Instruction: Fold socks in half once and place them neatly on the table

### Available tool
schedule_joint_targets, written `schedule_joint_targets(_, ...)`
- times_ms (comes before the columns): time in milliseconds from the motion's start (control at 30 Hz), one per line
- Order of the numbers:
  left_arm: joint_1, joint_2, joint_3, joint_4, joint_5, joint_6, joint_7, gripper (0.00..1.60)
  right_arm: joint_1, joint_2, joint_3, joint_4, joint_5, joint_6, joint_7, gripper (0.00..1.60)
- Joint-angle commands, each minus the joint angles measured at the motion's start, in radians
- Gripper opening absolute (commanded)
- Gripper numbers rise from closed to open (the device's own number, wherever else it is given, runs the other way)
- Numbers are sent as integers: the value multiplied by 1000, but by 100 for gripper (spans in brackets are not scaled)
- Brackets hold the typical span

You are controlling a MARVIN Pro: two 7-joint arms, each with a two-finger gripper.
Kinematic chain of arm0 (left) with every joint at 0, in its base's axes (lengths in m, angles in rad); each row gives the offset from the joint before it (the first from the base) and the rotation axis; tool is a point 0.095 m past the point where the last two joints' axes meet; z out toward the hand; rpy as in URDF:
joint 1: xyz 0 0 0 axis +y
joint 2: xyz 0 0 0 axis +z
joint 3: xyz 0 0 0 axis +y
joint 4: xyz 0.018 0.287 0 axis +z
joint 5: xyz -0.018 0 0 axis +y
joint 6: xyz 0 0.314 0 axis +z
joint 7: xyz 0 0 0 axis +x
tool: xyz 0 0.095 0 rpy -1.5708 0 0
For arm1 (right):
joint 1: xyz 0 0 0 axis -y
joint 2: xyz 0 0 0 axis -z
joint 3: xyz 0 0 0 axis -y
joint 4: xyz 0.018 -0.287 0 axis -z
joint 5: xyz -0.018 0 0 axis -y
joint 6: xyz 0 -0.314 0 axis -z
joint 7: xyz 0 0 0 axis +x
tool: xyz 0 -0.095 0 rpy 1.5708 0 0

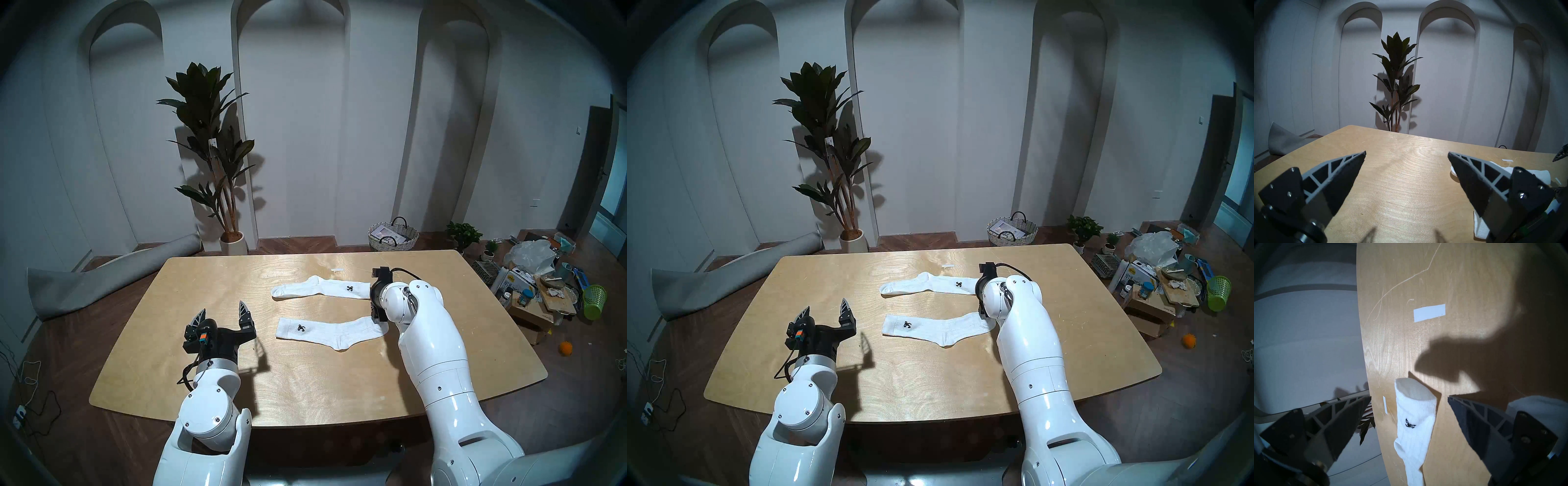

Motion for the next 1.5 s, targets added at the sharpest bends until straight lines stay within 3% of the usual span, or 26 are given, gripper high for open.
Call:
schedule_joint_targets(0,-14,3,9,-16,-5,0,12,160,31,21,-21,15,-24,23,46,160)
schedule_joint_targets(600,-20,10,20,2,-15,-4,58,160,51,9,-30,98,-23,27,79,160)
schedule_joint_targets(1467,-6,24,10,4,-40,-22,82,160,9,-4,-99,120,-61,7,72,160)
